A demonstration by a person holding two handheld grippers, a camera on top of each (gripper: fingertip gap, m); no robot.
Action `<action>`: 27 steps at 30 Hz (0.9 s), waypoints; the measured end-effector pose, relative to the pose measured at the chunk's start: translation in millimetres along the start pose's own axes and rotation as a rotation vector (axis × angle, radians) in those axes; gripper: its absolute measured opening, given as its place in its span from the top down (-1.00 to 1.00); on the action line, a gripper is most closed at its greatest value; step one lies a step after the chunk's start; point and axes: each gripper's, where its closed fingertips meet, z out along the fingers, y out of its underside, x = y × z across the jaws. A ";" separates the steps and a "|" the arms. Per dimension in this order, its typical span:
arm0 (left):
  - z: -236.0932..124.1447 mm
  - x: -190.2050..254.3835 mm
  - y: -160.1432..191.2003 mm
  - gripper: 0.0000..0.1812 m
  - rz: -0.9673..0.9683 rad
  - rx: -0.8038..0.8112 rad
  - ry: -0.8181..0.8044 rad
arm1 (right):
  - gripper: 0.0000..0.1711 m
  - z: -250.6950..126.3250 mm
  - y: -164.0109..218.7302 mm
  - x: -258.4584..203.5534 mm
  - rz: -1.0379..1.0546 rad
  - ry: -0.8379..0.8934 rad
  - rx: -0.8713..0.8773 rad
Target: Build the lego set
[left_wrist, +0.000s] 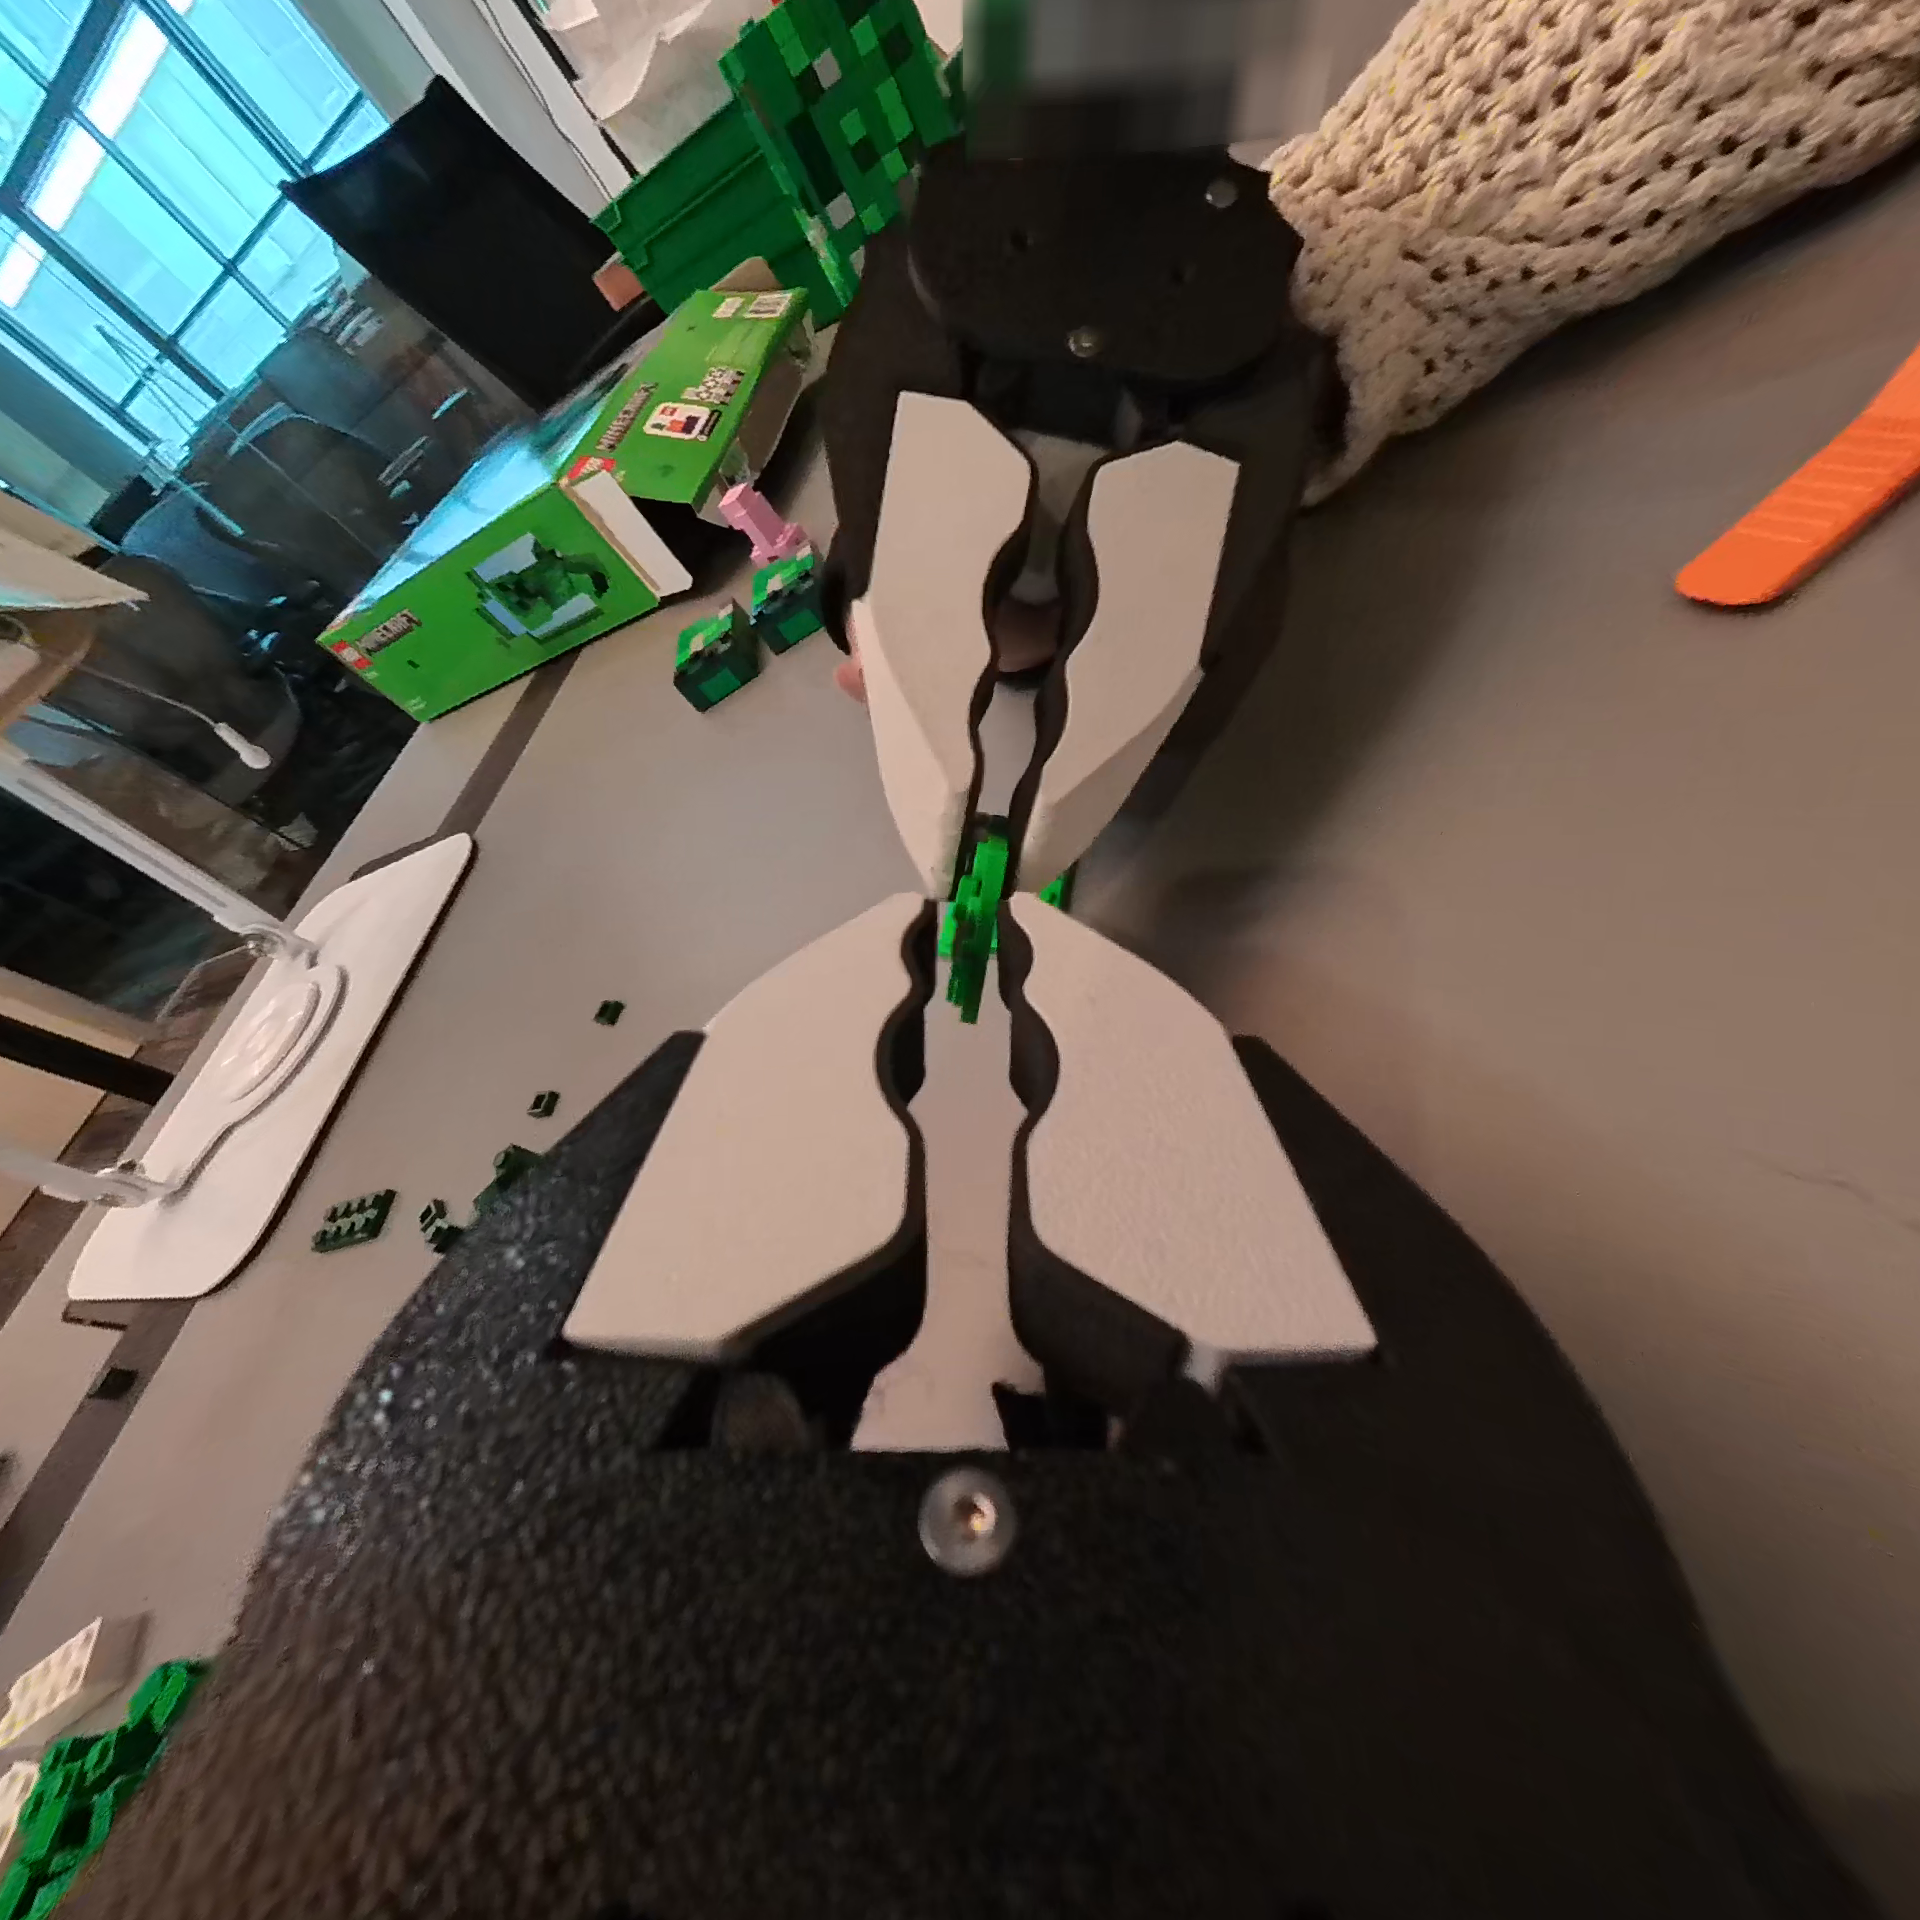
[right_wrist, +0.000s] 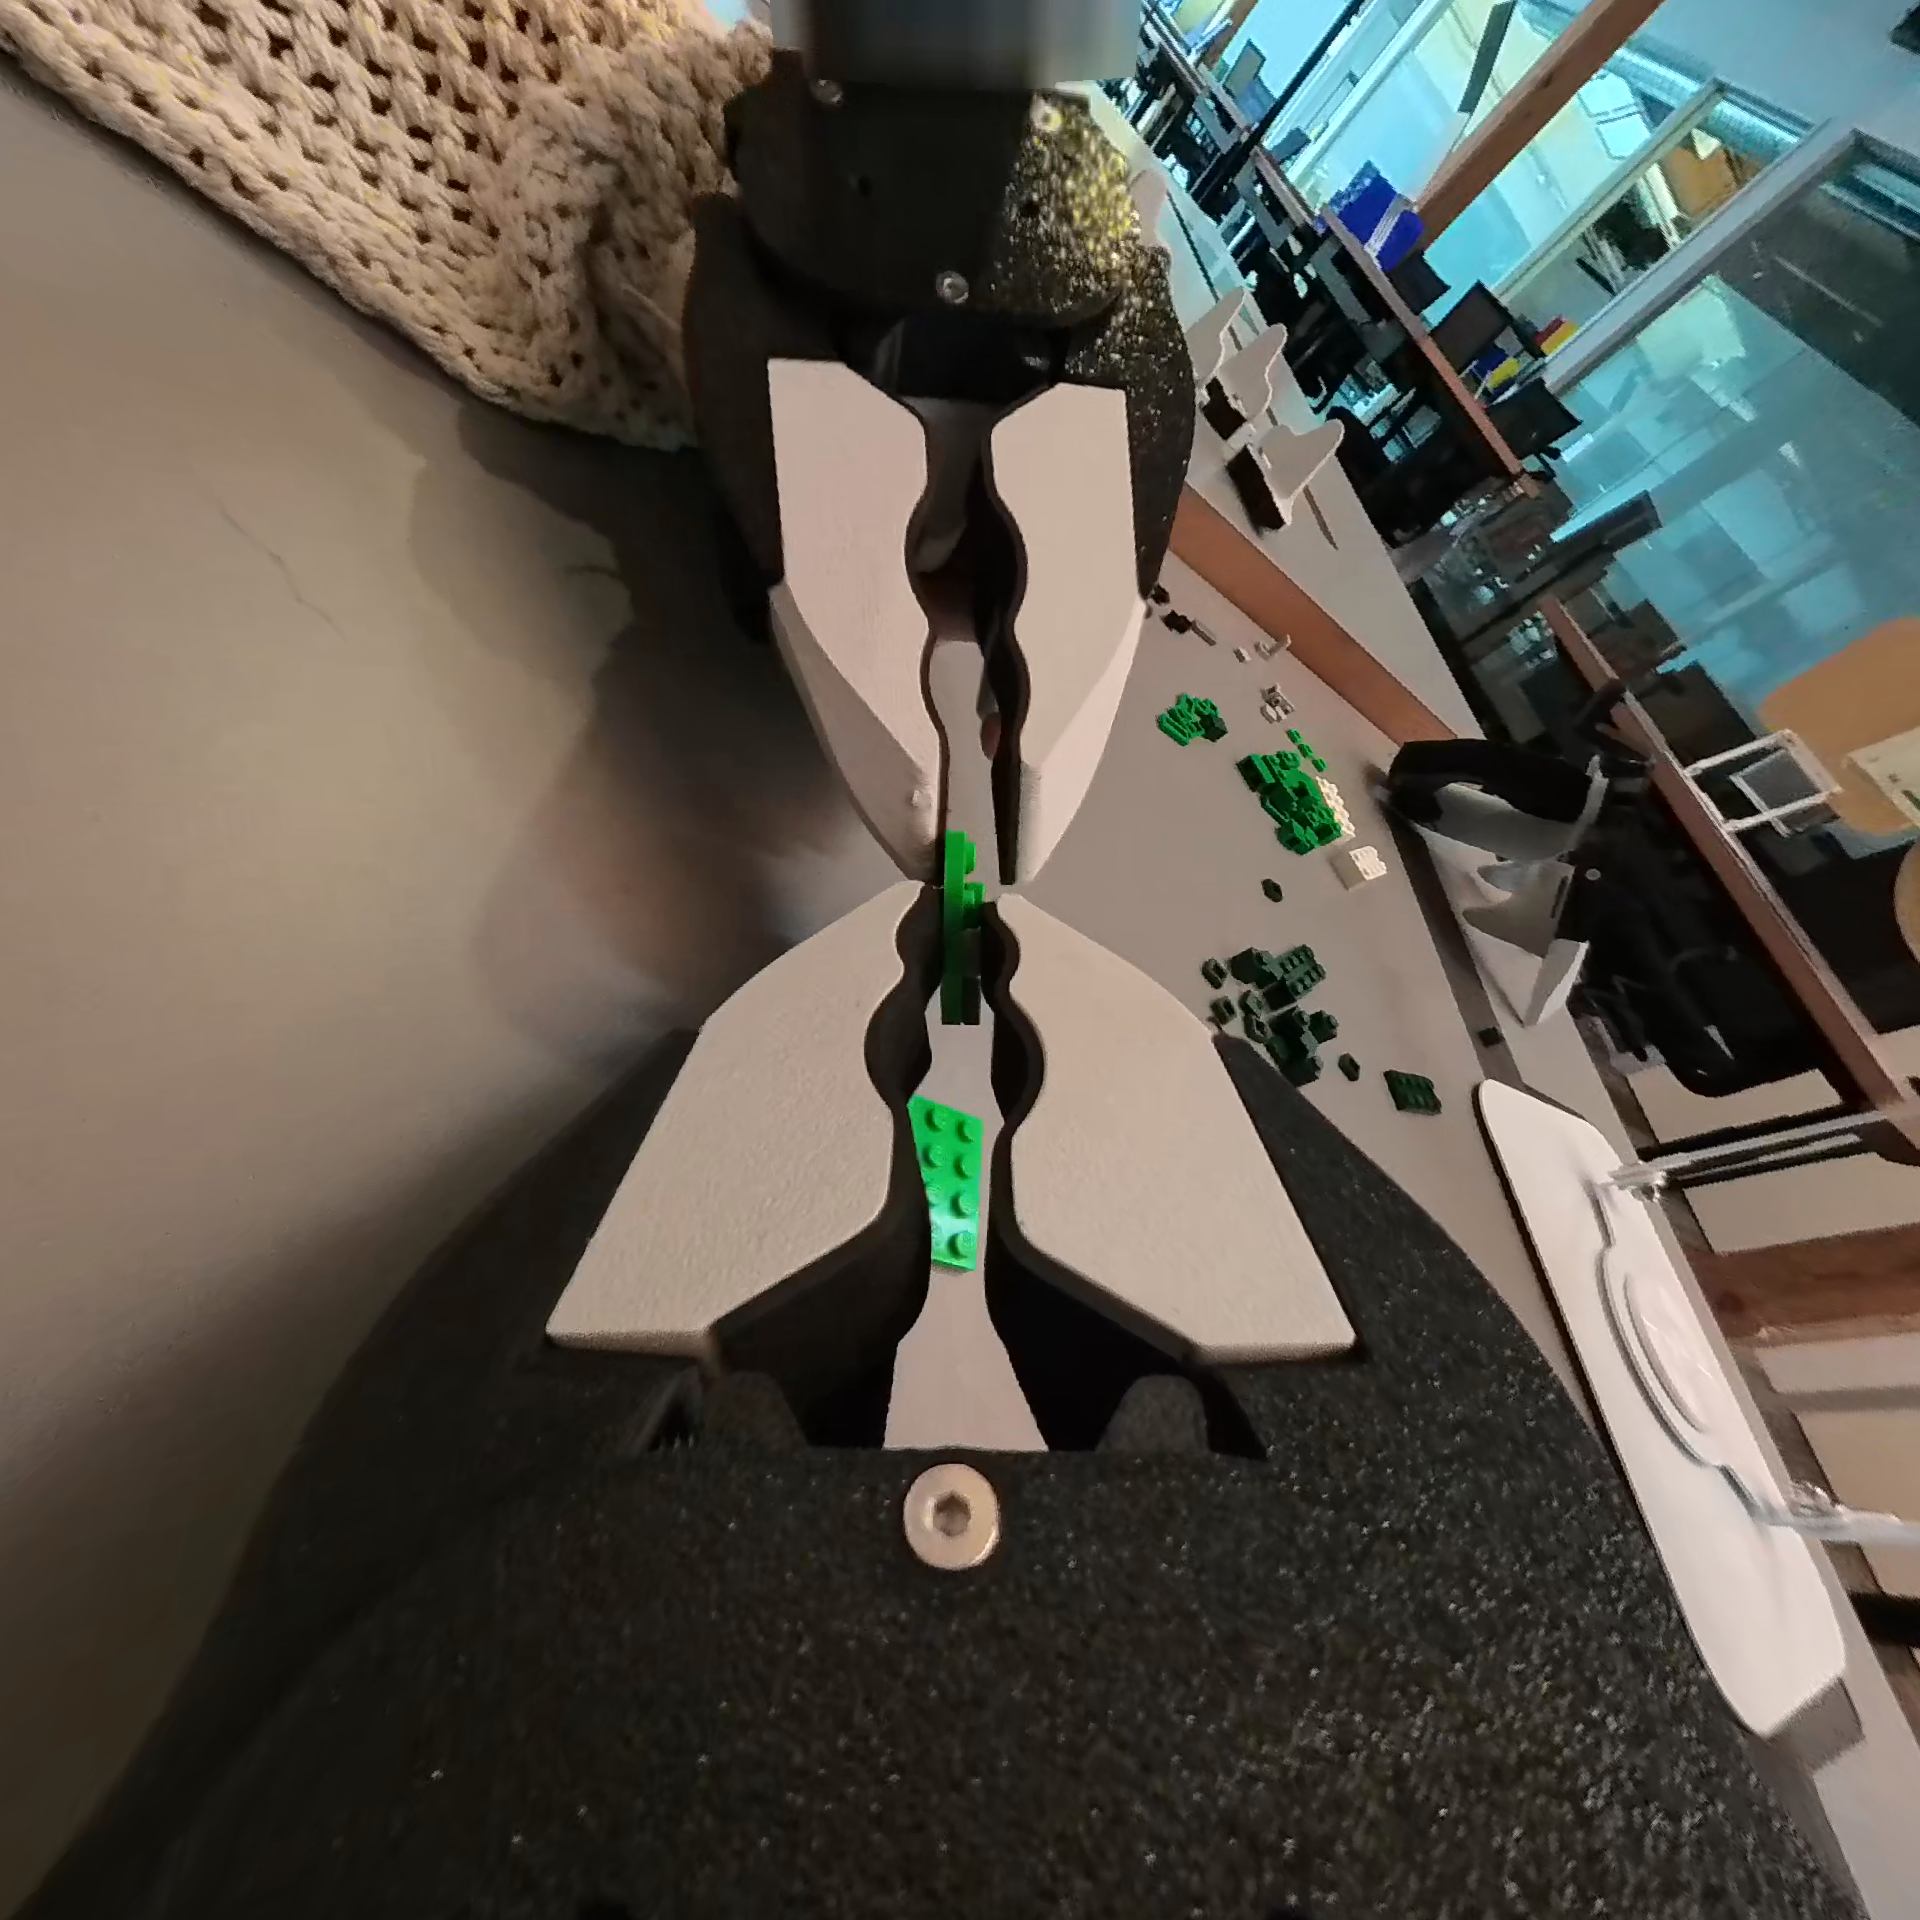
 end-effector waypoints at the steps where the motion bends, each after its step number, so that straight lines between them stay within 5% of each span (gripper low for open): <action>1: 0.0 2.1 -0.3 0.90 0.004 0.001 0.013 | 0.93 -0.3 -0.4 -0.8 -0.003 -0.006 0.004; 23: 0.7 23.2 2.9 0.94 -0.062 -0.065 0.176 | 0.93 -3.6 0.6 -20.4 -0.044 -0.135 -0.024; 27: 3.5 12.9 3.3 0.93 -0.088 -0.072 0.097 | 0.93 -4.4 4.0 -11.2 -0.035 -0.081 -0.037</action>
